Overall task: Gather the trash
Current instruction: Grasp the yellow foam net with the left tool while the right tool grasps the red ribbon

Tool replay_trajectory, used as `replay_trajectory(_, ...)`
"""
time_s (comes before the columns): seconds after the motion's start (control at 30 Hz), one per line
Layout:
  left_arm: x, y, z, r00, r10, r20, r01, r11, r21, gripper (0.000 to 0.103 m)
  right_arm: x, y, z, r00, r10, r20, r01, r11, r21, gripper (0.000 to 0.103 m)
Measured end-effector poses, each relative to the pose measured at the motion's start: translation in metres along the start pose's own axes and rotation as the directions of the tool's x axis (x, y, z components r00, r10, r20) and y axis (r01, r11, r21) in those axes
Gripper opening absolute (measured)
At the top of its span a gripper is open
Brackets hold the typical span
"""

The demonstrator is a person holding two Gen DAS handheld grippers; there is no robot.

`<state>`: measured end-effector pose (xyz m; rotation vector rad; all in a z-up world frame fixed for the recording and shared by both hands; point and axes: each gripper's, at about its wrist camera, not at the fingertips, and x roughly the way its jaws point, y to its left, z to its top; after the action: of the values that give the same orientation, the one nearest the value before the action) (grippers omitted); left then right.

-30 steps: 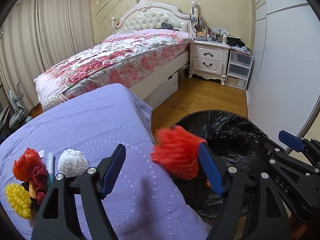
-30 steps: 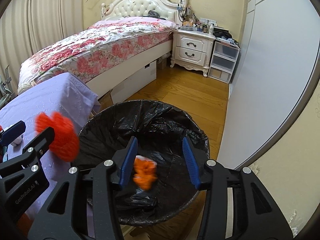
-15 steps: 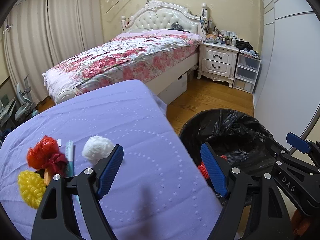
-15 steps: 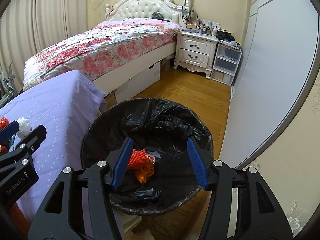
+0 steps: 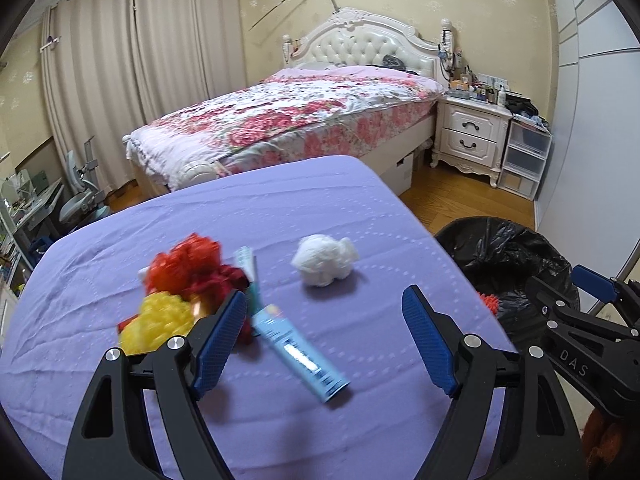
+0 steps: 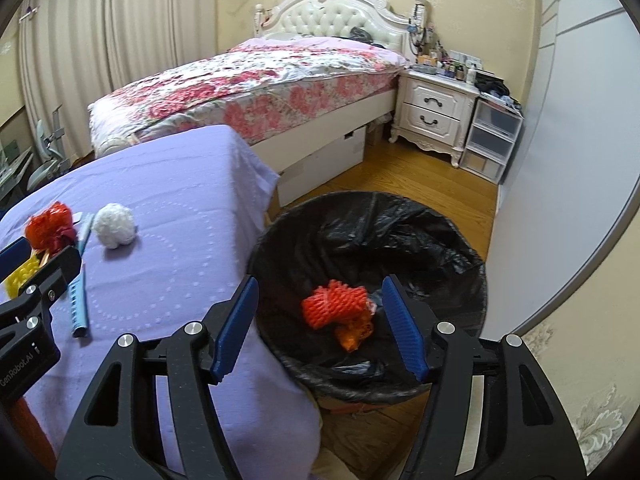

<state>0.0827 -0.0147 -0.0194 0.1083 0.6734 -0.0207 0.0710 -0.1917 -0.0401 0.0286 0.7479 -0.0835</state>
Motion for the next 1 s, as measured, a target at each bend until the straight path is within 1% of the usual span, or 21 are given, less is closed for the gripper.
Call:
replay_trajectory(0.17,-0.011,0.023,-0.015,0.999,0.042,-0.002,-0.042,0.999,-0.021,0.079,-0.005,0.025,-0.005,0.999,0.037,-0.008,-0.038,0.999,-0.035,0.063)
replay_trajectory(0.47,-0.017,0.067,-0.036,0.993,0.111,-0.026,-0.113,0.989,-0.097,0.08,-0.01,0.061,-0.012,0.996,0.09,-0.018,-0.091,0.991,-0.096,0.063)
replay_trajectory(0.57,-0.016,0.078,-0.041,0.991,0.126,-0.038,-0.13,0.985,-0.117,0.08,-0.009,0.07,-0.013,0.994,0.103,-0.021,-0.104,0.989,-0.109,0.068)
replay_trajectory(0.67,-0.012,0.088,-0.043,0.99,0.13,-0.047,-0.135,0.982,-0.132,0.081,-0.008,0.08,-0.013,0.994,0.111,-0.025,-0.113,0.986,-0.126,0.068)
replay_trajectory(0.77,-0.008,0.093,-0.042,0.992,0.118,-0.049,-0.124,0.981,-0.146,0.081,-0.004,0.088,-0.011,0.993,0.118,-0.029,-0.121,0.983,-0.139,0.068)
replay_trajectory(1.0,0.005,0.098,-0.033,0.992,0.115,-0.046,-0.12,0.983,-0.14,0.083,0.001,0.099,-0.004,0.991,0.129,-0.028,-0.132,0.979,-0.156,0.069)
